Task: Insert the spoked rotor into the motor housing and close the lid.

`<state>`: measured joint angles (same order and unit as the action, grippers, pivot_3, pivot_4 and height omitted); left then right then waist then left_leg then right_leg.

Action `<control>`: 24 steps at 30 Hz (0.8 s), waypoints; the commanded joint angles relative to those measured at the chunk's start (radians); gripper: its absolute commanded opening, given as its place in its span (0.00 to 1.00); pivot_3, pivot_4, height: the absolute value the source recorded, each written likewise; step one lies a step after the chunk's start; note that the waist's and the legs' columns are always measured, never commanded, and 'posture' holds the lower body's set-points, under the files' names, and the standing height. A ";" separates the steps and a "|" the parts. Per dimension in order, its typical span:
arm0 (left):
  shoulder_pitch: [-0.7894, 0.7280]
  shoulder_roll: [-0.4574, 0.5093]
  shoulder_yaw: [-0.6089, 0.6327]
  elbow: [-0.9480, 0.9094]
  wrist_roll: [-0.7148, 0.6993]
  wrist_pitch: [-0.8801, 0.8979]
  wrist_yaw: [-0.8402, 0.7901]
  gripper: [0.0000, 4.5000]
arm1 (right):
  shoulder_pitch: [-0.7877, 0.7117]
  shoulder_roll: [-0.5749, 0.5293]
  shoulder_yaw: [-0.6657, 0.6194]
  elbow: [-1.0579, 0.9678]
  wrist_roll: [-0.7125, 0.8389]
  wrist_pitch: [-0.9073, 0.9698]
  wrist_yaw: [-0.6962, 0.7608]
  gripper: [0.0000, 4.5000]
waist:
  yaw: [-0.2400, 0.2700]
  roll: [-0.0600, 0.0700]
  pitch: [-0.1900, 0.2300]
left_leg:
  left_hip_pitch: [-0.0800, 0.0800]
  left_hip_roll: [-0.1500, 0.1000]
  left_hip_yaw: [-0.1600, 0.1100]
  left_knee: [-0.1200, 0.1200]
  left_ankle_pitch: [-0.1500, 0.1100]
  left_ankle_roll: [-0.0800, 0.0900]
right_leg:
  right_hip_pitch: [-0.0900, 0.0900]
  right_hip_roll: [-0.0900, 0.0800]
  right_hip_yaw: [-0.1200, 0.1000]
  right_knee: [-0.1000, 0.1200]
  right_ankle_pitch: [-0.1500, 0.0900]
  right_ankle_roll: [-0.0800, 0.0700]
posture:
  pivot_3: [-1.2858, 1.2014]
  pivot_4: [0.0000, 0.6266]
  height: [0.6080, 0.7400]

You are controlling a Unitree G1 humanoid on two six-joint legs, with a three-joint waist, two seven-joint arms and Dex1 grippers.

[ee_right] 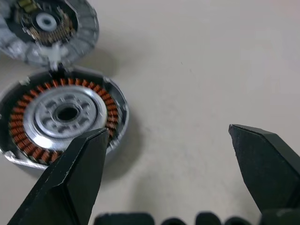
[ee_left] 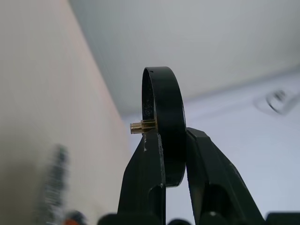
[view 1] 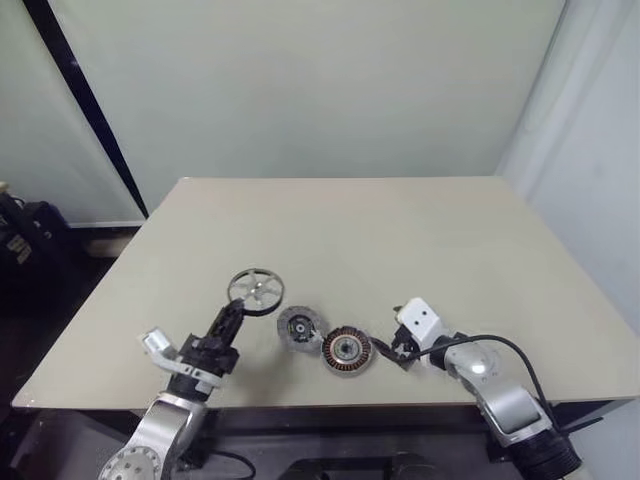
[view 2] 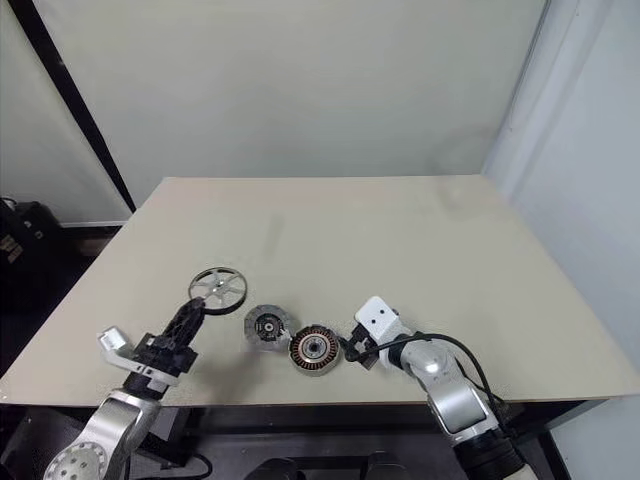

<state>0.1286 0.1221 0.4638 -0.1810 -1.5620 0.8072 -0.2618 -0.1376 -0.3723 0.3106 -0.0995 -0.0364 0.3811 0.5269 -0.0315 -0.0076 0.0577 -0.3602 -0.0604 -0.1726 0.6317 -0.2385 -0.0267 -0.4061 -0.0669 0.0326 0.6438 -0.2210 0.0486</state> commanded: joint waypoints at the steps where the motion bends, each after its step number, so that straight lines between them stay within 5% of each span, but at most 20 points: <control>1: -0.040 0.011 -0.068 -0.014 -0.027 0.035 0.000 0.06 | 0.008 -0.013 -0.025 -0.039 0.014 0.003 0.017 1.00 | 0.004 0.000 0.000 | 0.000 0.000 0.000 0.000 0.000 0.000 | 0.000 0.000 0.000 0.000 0.000 0.000 | 0.52 0.00 1.00; 9: -0.118 0.023 -0.190 0.129 0.077 0.092 -0.005 0.06 | 0.051 -0.052 -0.031 -0.101 0.072 0.060 0.110 1.00 | 0.008 0.000 0.000 | 0.000 0.000 0.000 0.000 0.000 0.000 | 0.000 0.001 0.001 0.000 0.000 0.000 | 0.52 0.00 1.00; 24: -0.149 -0.013 -0.237 0.242 0.207 0.158 0.001 0.06 | 0.091 -0.041 -0.042 -0.142 0.058 0.076 0.064 1.00 | 0.008 0.000 0.000 | 0.000 0.000 0.001 -0.001 0.000 0.000 | -0.001 0.001 0.002 0.000 0.000 0.000 | 0.52 0.00 1.00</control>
<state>-0.0101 0.1090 0.2200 0.0699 -1.3516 0.9529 -0.2596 -0.0350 -0.4145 0.2937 -0.1919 0.0163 0.4616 0.6020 -0.0240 -0.0073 0.0576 -0.3601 -0.0602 -0.1719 0.6309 -0.2385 -0.0265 -0.4067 -0.0658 0.0341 0.6438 -0.2210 0.0486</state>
